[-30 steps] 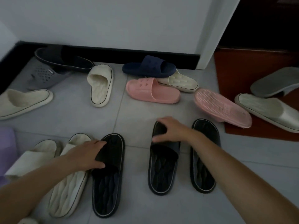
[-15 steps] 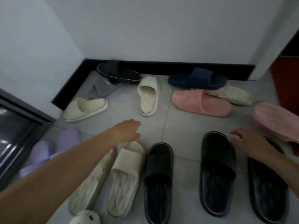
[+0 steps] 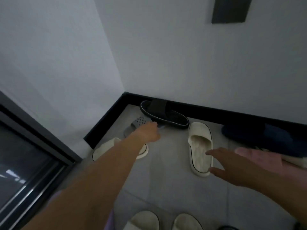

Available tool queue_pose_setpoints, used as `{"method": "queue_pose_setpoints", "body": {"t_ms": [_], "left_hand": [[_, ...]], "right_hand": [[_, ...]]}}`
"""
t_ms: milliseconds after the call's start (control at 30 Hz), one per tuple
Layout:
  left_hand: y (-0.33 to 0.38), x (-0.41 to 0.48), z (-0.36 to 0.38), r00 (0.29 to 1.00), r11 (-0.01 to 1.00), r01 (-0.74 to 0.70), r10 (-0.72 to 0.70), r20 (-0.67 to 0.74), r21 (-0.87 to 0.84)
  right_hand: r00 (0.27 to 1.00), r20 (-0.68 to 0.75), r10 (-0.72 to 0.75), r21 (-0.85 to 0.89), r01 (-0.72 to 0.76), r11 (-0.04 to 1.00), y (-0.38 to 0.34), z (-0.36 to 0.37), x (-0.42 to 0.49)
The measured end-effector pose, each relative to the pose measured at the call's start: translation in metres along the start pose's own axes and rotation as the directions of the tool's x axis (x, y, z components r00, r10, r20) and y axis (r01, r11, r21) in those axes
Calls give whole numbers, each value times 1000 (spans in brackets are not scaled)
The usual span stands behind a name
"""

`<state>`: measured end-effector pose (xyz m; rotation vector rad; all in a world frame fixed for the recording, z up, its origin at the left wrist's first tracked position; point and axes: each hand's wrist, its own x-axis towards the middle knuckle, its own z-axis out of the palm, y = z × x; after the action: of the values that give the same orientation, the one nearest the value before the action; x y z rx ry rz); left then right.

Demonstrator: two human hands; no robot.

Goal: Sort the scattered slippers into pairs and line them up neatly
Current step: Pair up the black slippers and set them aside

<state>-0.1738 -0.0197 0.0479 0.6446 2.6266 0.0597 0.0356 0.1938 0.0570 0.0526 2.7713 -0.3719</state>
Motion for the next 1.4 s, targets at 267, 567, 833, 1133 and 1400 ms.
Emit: {"method": "queue_pose_setpoints", "body": {"t_ms": [267, 567, 833, 1133, 1400], "left_hand": [[3, 106, -26, 975, 1000, -5, 0, -222, -23], [-9, 155, -3, 932, 963, 253, -269, -243, -98], [7, 121, -9, 825, 923, -127, -106, -556, -364], [40, 14, -36, 696, 852, -524, 427, -577, -1], [124, -64, -2, 800, 795, -593, 563, -208, -129]], "right_hand": [[992, 9, 127, 120, -127, 985, -15, 23, 55], [975, -67, 214, 250, -191, 949, 3, 19, 58], [970, -67, 234, 232, -213, 949, 25, 24, 5], [952, -98, 291, 286, -253, 924, 51, 17, -36], [920, 48, 389, 244, -388, 889, 102, 27, -129]]}}
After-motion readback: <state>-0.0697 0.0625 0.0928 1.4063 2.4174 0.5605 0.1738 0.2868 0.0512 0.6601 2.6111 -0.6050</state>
